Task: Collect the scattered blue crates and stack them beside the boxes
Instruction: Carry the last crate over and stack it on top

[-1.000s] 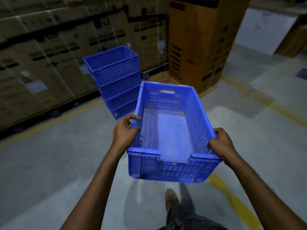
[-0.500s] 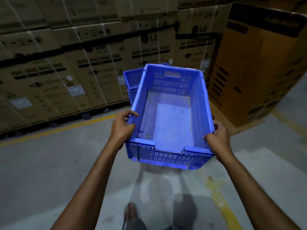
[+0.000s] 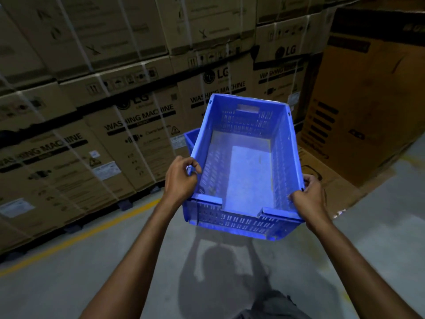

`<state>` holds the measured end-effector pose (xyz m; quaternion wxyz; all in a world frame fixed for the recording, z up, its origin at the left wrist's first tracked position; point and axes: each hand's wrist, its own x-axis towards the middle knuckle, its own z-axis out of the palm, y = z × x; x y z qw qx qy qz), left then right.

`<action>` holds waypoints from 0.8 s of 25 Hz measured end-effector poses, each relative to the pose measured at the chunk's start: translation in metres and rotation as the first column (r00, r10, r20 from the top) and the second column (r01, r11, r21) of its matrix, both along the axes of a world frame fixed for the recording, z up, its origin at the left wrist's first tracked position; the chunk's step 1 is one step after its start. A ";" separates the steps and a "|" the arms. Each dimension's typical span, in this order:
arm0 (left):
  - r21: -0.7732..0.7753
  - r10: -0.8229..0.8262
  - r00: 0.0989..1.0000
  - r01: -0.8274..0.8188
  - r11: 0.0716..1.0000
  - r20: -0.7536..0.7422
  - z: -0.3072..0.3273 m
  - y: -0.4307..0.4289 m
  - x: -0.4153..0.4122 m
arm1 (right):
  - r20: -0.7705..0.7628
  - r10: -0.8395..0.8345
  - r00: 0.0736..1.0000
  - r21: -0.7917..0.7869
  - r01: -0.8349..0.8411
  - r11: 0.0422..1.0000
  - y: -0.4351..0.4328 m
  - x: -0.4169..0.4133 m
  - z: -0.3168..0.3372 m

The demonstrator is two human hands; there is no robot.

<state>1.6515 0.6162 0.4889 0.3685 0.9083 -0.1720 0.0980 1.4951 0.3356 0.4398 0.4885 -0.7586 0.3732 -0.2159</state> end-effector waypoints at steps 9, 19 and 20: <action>-0.009 -0.186 0.982 0.187 0.982 0.036 0.000 -0.033 0.224 | -0.001 -0.141 0.990 -0.029 0.141 0.990 -0.012 0.188 0.009; 0.032 -0.352 0.935 0.351 0.936 0.043 0.001 -0.076 0.432 | -0.002 -0.325 0.946 -0.043 0.325 0.945 -0.017 0.354 0.016; 0.030 -0.375 0.926 0.375 0.927 0.030 0.000 -0.078 0.449 | -0.003 -0.355 0.935 -0.049 0.354 0.934 -0.014 0.364 0.017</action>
